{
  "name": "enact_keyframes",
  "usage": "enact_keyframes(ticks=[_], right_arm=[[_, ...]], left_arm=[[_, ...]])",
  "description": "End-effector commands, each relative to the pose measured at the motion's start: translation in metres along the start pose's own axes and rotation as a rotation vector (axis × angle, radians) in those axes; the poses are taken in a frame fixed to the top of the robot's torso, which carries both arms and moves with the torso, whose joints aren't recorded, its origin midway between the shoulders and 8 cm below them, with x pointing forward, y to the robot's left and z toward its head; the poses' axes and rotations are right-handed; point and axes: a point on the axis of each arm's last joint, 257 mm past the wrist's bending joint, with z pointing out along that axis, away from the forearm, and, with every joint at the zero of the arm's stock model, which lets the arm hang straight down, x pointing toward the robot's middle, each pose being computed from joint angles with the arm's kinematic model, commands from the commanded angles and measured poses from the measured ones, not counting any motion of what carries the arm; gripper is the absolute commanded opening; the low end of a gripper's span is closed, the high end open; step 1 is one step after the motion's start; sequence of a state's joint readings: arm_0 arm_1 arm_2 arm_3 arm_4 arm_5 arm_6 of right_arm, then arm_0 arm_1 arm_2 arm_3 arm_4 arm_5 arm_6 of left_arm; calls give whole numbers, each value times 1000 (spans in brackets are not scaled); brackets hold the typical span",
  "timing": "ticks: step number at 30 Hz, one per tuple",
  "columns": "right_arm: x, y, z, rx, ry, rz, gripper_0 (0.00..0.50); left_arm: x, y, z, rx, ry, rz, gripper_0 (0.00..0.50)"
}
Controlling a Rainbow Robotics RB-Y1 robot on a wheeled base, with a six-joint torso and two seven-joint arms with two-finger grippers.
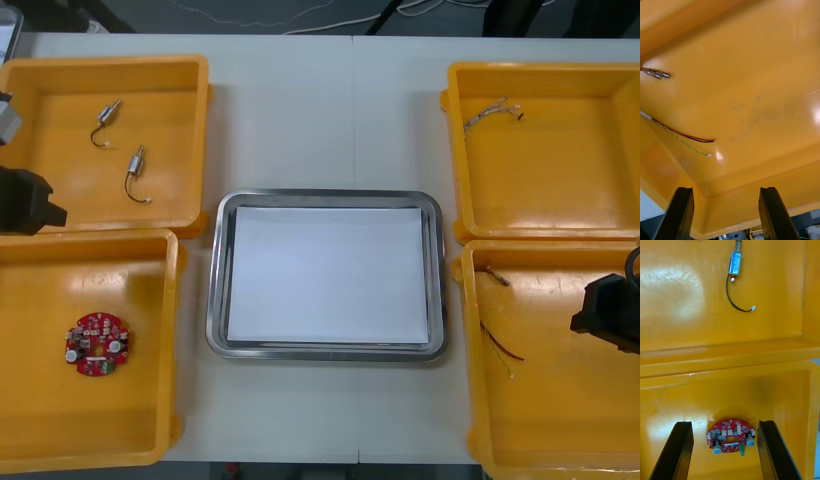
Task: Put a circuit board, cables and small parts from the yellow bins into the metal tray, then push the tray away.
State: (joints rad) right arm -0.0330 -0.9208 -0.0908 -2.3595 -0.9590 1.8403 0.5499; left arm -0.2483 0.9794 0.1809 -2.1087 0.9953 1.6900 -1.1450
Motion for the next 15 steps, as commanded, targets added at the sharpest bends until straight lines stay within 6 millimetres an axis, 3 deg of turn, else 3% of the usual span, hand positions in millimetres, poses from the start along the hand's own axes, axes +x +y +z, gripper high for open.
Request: enact_keyframes(ticks=[1, 8, 15], right_arm=[[10, 15, -3, -14, -9, 81, 500], [14, 22, 4, -17, -23, 291, 500], [12, 22, 19, 19, -88, 492, 500]], left_arm=[[13, 23, -16, -53, -28, 111, 500], [38, 31, -3, -41, -70, 73, 500], [67, 26, 14, 0, -98, 48, 500]])
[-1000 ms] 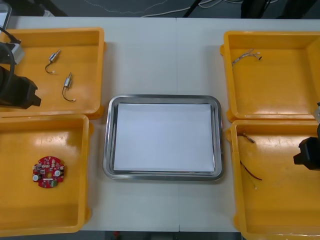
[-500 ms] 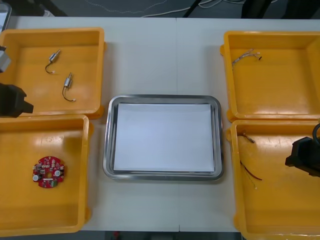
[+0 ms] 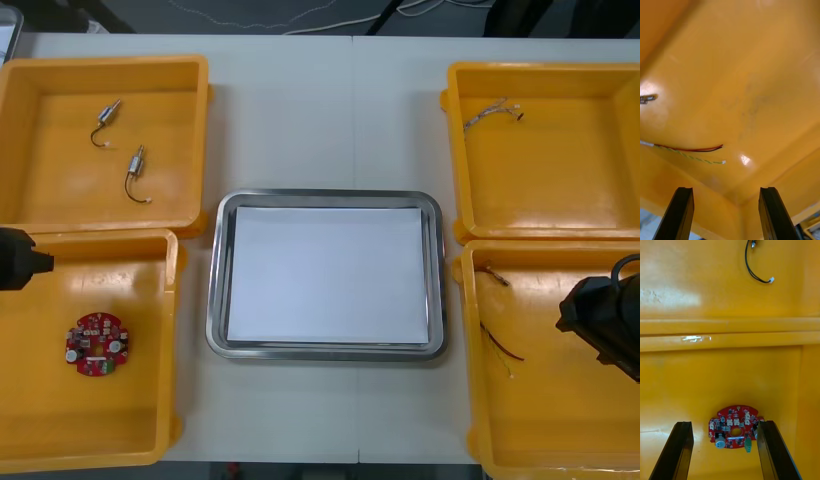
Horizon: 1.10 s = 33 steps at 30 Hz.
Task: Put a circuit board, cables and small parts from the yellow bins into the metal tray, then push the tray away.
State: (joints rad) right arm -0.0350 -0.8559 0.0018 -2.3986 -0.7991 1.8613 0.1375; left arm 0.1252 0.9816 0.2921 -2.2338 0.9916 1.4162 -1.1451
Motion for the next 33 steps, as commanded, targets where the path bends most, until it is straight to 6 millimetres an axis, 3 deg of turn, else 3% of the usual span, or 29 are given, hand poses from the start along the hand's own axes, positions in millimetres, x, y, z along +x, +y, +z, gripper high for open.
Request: enact_keyframes(ticks=[1, 13, 20, 33], right_arm=[[9, 11, 4, -13, -38, 120, 500], [19, 28, 16, -57, -14, 499, 500], [23, 36, 24, -68, 13, 662, 500], [23, 45, 48, -72, 40, 770, 500]], left_arm=[[13, 9, -4, -19, -33, 117, 500], [62, 0, 7, -7, 12, 132, 500], [77, -10, 9, -7, 28, 167, 500], [94, -28, 31, -3, 25, 181, 500]])
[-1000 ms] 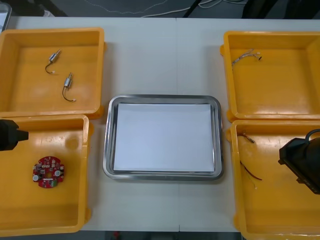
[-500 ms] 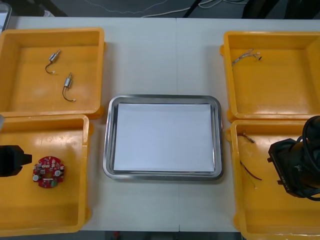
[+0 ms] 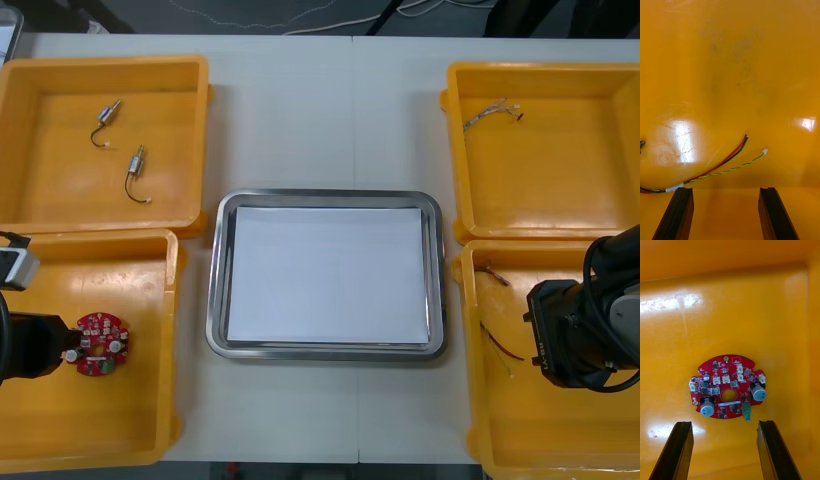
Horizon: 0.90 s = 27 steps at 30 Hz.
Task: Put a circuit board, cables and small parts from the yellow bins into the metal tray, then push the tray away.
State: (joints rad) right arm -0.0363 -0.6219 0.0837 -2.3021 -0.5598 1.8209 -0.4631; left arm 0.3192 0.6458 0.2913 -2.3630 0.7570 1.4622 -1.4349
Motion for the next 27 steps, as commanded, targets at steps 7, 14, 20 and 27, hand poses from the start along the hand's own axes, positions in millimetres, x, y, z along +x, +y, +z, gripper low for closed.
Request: enact_keyframes(ticks=[7, 14, 20, 27], right_arm=[[16, 12, 14, -25, 26, 75, 500], [18, 11, 22, -22, 9, 97, 500], [21, 7, 28, -24, 13, 131, 500], [23, 6, 34, -47, 23, 158, 500]], left_arm=[[9, -26, 16, -5, -18, 76, 500], [17, -32, 26, -32, -5, 106, 500], [27, -34, 33, -23, 14, 115, 500], [33, -27, 52, -8, 15, 152, 500]])
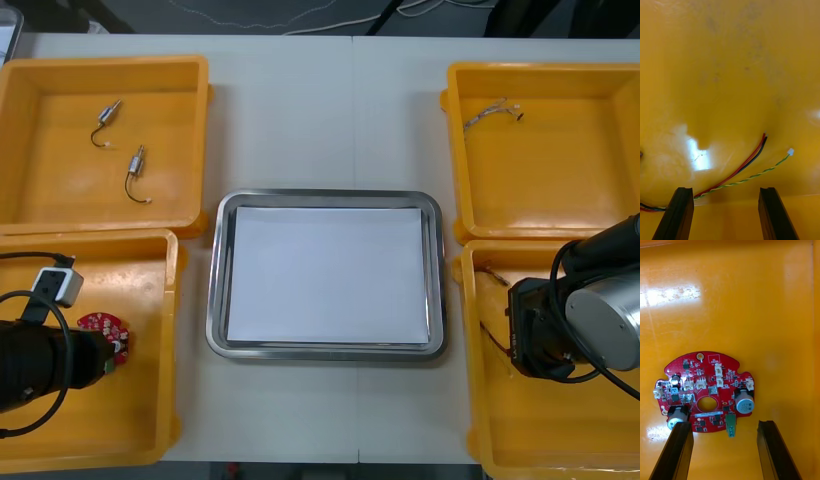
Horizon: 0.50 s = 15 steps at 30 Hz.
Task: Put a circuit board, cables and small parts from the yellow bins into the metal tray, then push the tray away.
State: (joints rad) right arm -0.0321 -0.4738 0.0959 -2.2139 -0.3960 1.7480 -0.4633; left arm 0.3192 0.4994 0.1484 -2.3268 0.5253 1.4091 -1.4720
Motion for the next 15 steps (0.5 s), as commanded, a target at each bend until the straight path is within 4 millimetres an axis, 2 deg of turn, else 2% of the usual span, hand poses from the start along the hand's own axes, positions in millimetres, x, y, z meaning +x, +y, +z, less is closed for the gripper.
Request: enact_keyframes(ticks=[1, 7, 15], right_arm=[[10, -10, 7, -1, 21, 47, 500], [9, -17, 14, -11, 17, 48, 500], [4, -29, 22, -14, 3, 51, 500]], left_arm=[[17, -3, 17, 25, 13, 155, 500], [26, 0, 20, 22, 31, 154, 500], [36, -12, 22, 52, 52, 151, 500]])
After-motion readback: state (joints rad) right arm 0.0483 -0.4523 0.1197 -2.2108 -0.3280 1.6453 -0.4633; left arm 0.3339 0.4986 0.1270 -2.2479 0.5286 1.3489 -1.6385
